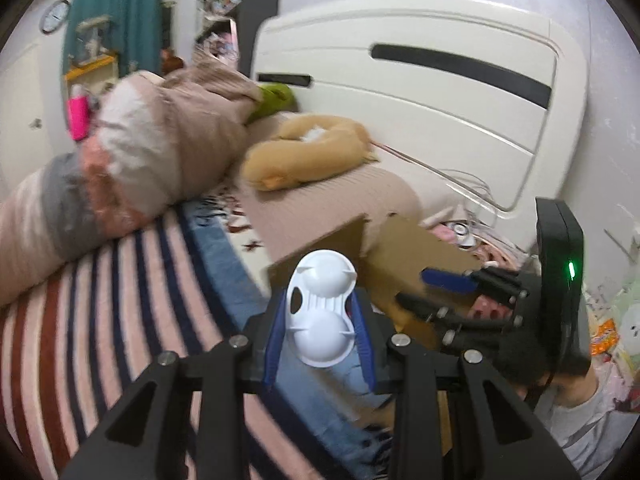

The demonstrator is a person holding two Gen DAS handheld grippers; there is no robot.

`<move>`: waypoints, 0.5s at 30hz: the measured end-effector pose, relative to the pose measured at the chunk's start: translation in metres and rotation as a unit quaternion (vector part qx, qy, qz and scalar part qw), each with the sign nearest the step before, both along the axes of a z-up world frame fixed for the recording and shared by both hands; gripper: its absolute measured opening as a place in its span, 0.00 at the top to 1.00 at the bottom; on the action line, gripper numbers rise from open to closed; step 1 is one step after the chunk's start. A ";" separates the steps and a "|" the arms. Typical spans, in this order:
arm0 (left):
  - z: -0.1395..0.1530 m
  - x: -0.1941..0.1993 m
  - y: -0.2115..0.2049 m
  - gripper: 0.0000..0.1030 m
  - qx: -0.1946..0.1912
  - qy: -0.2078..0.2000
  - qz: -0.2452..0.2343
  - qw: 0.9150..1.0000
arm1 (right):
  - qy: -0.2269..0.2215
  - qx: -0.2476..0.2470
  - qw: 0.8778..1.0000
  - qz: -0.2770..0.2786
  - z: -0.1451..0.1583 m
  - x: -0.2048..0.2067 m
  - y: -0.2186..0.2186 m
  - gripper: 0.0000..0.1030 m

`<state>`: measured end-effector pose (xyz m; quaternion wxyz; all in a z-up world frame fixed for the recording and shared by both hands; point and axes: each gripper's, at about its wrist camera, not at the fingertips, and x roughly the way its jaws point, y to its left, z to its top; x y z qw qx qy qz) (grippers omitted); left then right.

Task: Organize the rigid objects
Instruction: 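Carry the adapter and eye-mask case into the box and open both grippers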

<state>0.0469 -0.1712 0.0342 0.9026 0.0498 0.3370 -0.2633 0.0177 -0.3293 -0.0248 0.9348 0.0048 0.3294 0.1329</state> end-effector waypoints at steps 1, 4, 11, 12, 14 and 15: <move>-0.003 0.007 -0.010 0.72 0.005 0.010 -0.006 1.000 | 0.000 0.000 1.000 0.007 -0.001 -0.001 0.000 0.62; -0.015 0.025 -0.034 0.72 0.026 0.039 -0.016 0.999 | 0.000 0.003 1.000 0.019 -0.004 -0.005 0.000 0.62; -0.044 0.045 -0.061 0.71 0.080 0.062 -0.009 0.995 | 0.003 0.014 0.999 0.030 -0.009 -0.005 -0.003 0.62; -0.046 0.046 -0.062 0.70 0.085 0.062 -0.008 0.994 | 0.003 0.016 0.999 0.031 -0.009 -0.005 -0.005 0.62; -0.049 0.048 -0.063 0.69 0.085 0.066 -0.008 0.994 | 0.002 0.017 0.999 0.030 -0.008 -0.006 -0.005 0.61; -0.050 0.049 -0.062 0.66 0.083 0.068 -0.009 0.994 | 0.002 0.017 0.999 0.029 -0.008 -0.006 -0.005 0.61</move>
